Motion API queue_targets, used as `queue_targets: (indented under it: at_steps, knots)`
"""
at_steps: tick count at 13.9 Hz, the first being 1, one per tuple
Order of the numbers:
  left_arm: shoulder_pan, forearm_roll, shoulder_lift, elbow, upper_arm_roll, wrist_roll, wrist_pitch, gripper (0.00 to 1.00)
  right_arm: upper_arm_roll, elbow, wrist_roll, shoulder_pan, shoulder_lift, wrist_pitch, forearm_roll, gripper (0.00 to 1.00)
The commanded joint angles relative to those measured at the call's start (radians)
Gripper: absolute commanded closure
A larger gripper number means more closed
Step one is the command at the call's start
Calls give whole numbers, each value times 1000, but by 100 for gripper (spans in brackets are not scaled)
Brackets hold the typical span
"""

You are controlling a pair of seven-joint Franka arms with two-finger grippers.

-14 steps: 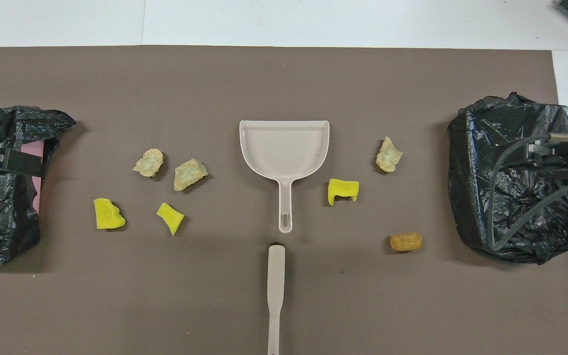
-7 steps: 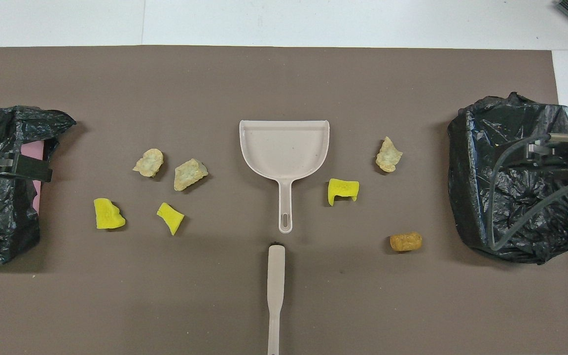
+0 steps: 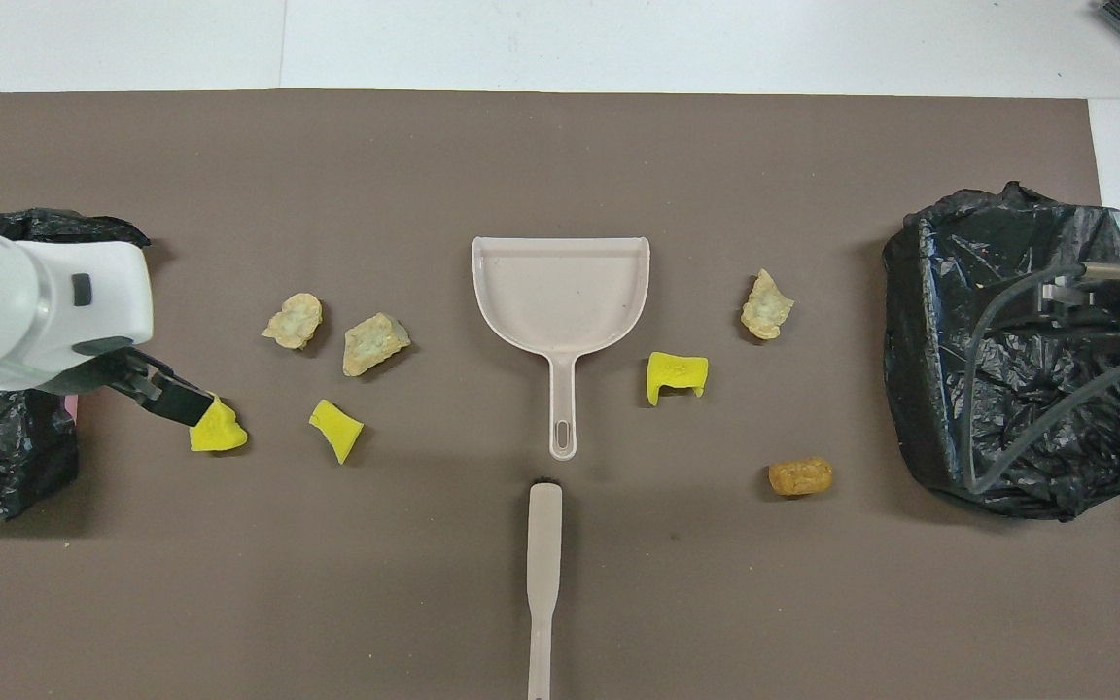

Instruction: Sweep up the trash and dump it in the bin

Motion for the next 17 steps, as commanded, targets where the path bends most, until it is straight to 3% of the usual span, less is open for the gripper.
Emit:
queue_targets:
  at_steps: [1,6,17]
  knots:
    - [-99,-19,-102,-162,15,20,75,0,-2,-10,-37,-10,-12,-6,22,0]
    - [-275,-62,-124,-260,15,-107,138,0,-2,-10,-37,-10,-12,-6,22,0]
    - [-807,-65,-110,-509,15,-909,480,0,-2,-10,-37,-10,-12,-6,22,0]
